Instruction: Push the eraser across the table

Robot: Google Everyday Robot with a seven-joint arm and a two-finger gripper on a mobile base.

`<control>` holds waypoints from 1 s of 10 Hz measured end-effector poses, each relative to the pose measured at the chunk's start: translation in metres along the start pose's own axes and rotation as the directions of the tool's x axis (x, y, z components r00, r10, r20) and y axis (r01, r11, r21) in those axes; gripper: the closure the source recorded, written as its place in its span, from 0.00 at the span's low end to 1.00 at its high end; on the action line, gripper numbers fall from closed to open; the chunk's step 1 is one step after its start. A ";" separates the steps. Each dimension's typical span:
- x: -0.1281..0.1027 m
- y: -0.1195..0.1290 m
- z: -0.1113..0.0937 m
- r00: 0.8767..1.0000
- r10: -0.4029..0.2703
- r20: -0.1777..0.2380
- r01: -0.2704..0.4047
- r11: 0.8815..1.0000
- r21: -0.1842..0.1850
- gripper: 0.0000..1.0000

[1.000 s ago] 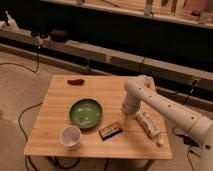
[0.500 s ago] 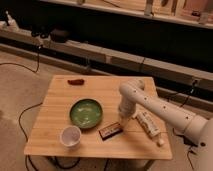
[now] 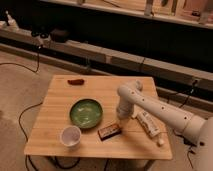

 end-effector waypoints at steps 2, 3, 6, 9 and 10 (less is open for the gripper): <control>0.004 -0.007 0.000 1.000 0.007 -0.012 -0.007 1.000 0.009 0.87; 0.007 -0.013 0.001 1.000 0.005 -0.017 -0.005 1.000 0.017 0.87; 0.017 -0.036 0.005 0.999 -0.024 -0.021 0.025 0.999 0.043 0.87; 0.027 -0.071 0.007 0.995 -0.095 -0.029 0.097 0.993 0.064 0.87; 0.031 -0.086 0.006 0.991 -0.129 -0.032 0.131 0.989 0.070 0.87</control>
